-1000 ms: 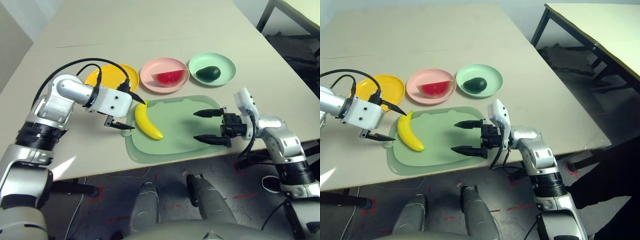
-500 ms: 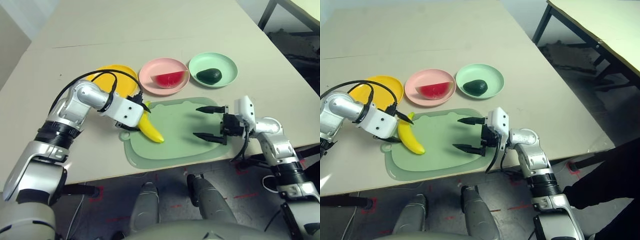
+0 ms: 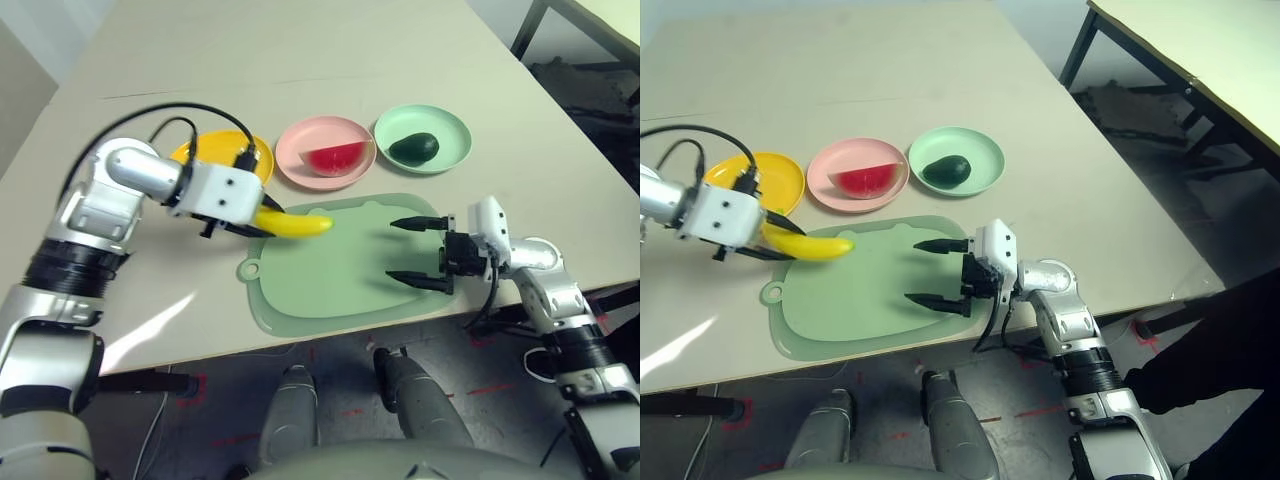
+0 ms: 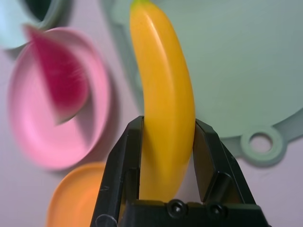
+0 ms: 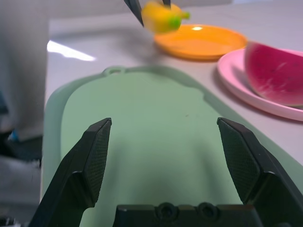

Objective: Place the fruits into color-matched plates.

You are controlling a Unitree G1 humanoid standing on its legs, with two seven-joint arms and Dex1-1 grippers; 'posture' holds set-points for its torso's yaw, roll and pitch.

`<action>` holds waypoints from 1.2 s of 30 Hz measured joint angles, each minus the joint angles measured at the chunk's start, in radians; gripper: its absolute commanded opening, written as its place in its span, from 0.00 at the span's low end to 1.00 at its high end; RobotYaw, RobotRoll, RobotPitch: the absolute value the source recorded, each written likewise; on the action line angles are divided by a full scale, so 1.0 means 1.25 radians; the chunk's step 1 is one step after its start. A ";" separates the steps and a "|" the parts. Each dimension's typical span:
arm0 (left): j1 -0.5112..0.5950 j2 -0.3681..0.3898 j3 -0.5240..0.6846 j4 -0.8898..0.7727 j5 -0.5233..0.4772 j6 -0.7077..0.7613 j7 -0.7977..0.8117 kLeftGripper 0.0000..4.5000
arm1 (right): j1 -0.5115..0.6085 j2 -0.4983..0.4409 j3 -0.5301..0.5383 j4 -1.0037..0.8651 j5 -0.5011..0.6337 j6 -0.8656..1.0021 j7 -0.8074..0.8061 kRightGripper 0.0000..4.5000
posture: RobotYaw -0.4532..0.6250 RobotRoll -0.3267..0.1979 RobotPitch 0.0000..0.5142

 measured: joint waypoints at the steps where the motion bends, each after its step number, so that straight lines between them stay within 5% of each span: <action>1: -0.007 0.012 0.012 0.004 0.001 0.006 0.007 0.35 | 0.004 0.000 -0.002 -0.005 0.002 0.002 -0.007 1.00 | 0.41 0.62 0.39; 7: -0.020 0.065 0.019 0.209 0.146 -0.107 0.159 0.35 | 0.030 -0.001 -0.031 -0.023 0.009 0.020 -0.057 1.00 | 0.42 0.62 0.41; 17: -0.164 -0.050 -0.079 0.600 0.358 -0.327 0.465 0.35 | 0.030 -0.021 -0.034 -0.026 0.005 0.021 -0.055 1.00 | 0.40 0.62 0.41; 26: -0.202 -0.107 -0.141 0.756 0.437 -0.402 0.594 0.35 | 0.031 -0.028 -0.038 -0.029 0.004 0.021 -0.068 1.00 | 0.37 0.62 0.40; 34: -0.197 -0.104 -0.142 0.774 0.435 -0.421 0.600 0.94 | 0.034 -0.028 -0.040 -0.030 0.002 0.021 -0.079 1.00 | 0.39 0.62 0.40; 36: -0.197 -0.097 -0.140 0.774 0.433 -0.425 0.603 0.99 | 0.029 -0.027 -0.040 -0.029 0.002 0.021 -0.080 1.00 | 0.40 0.62 0.40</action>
